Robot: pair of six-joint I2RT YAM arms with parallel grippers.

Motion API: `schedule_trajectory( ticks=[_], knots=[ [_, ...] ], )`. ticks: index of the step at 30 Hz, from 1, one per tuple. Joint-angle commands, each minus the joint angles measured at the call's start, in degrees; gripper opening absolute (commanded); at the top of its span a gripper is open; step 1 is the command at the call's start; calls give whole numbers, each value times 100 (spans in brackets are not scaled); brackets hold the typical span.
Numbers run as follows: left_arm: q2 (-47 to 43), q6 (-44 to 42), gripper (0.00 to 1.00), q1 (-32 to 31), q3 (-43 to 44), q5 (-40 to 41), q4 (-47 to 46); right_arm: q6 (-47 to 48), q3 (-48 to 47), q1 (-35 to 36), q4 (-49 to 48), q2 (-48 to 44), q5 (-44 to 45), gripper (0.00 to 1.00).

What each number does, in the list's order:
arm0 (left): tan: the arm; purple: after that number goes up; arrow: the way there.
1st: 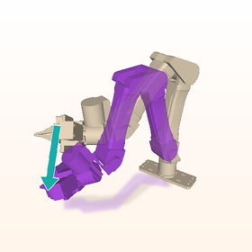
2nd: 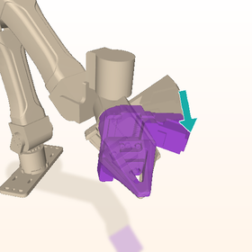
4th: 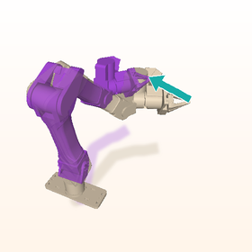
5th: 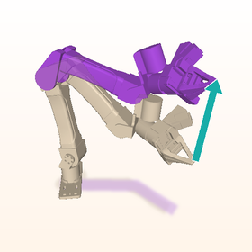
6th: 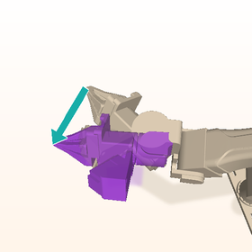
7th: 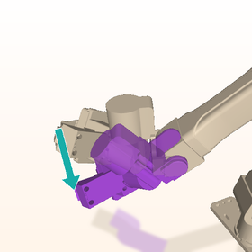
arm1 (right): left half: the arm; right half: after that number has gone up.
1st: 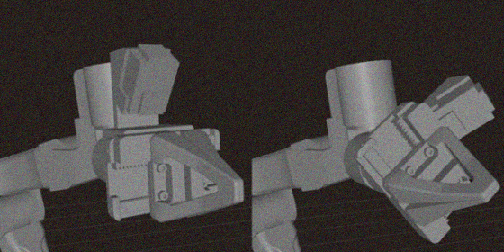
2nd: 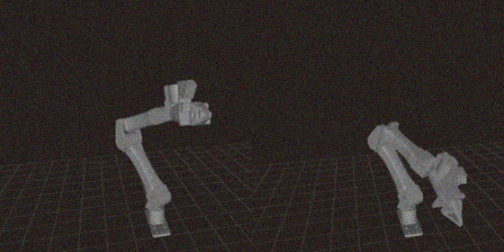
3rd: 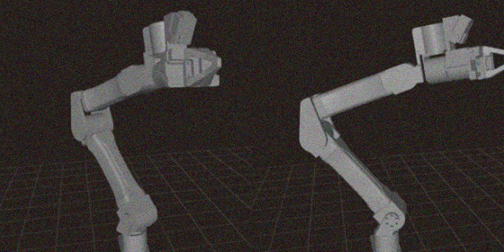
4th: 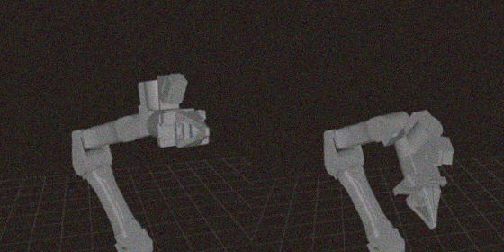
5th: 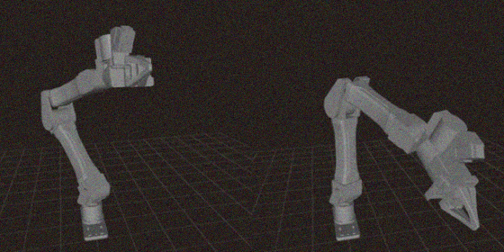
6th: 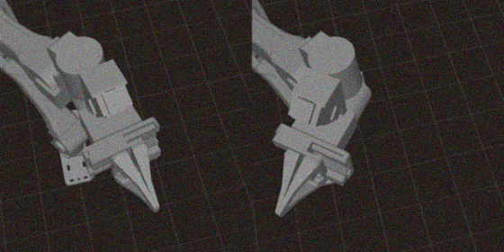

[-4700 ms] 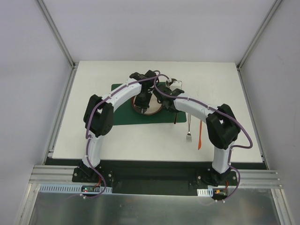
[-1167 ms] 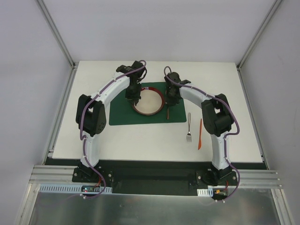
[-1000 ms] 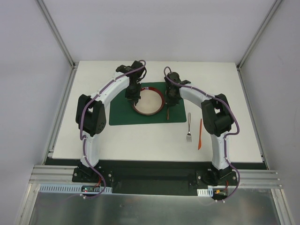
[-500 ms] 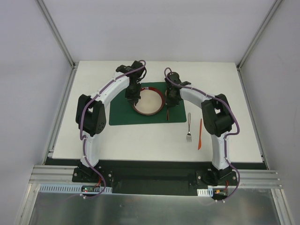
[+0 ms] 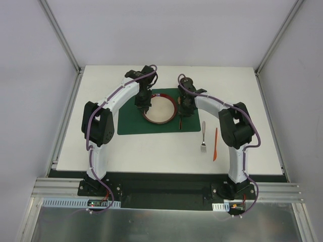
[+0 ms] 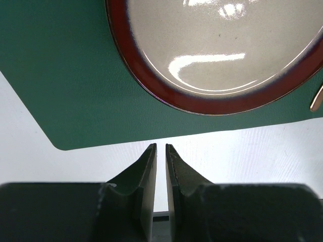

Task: Set the dinner table for one person
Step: Place the spoon on the napkin, then pick up the knife at the center of the board.

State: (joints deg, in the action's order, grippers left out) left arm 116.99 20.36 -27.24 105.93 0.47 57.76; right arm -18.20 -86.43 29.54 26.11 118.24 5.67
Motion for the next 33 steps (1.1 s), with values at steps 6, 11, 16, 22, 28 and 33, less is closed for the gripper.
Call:
schedule_trajectory(
  ticks=[6,11,16,22,28,33],
  knots=[
    [-124,82,12,79,-63,-188,122,439,-84,69,1028,-1592,1269,24],
    [-290,161,13,79,-344,-179,-71,501,21,61,1467,-2154,1928,25],
    [-641,267,13,79,-765,-82,-265,291,381,43,1678,-2358,2087,25],
    [-1038,346,13,79,-1346,-73,-608,-69,1075,17,1661,-2533,2236,24],
    [-1047,319,12,79,-1444,-73,-669,-491,1883,-19,1564,-2858,2289,23],
    [-994,328,12,79,-1426,-126,-713,-825,2236,-45,1520,-2912,2272,23]
  ],
)
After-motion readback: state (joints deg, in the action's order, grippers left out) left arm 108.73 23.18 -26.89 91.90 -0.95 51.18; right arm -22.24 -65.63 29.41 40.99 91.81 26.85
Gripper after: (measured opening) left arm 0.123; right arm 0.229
